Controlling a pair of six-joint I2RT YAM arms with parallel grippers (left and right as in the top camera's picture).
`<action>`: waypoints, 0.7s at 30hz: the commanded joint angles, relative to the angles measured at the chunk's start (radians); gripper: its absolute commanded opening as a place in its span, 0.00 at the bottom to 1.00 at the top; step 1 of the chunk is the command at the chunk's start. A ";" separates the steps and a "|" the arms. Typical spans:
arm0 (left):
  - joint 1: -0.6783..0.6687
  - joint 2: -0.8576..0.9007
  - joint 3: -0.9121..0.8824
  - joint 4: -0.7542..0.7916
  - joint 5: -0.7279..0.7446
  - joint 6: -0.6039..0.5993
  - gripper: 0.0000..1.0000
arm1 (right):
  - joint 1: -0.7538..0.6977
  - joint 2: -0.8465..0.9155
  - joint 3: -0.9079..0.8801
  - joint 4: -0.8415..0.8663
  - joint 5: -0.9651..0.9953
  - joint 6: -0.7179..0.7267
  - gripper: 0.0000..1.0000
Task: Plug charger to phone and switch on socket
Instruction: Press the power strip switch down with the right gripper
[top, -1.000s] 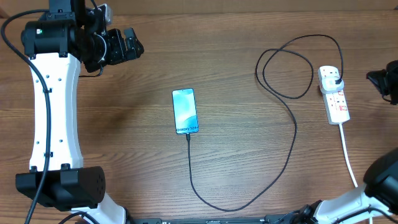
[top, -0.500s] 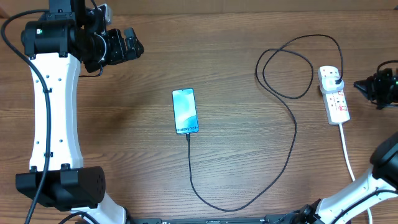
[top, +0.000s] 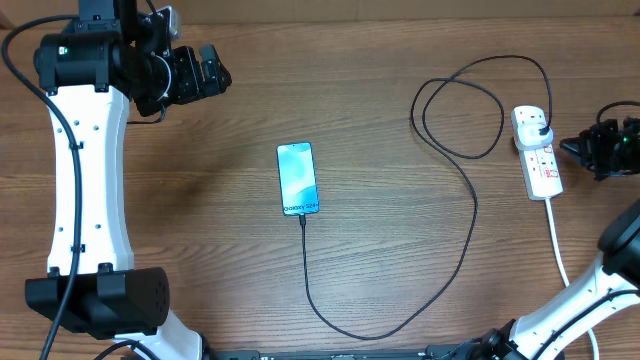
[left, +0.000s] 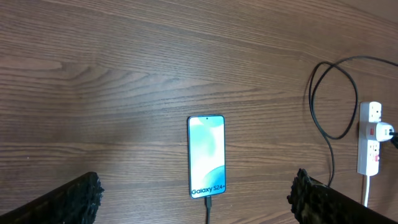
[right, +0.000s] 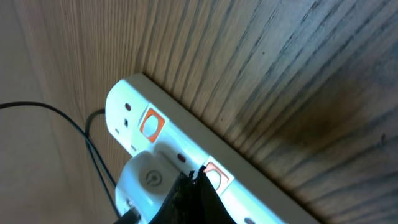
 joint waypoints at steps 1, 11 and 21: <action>0.004 -0.009 0.006 0.001 -0.006 -0.010 1.00 | 0.000 0.041 0.005 0.010 -0.007 0.003 0.04; 0.004 -0.009 0.006 0.001 -0.006 -0.010 1.00 | 0.010 0.061 0.002 0.041 -0.089 -0.039 0.04; 0.004 -0.009 0.006 0.001 -0.006 -0.010 1.00 | 0.034 0.061 0.002 0.018 -0.092 -0.066 0.04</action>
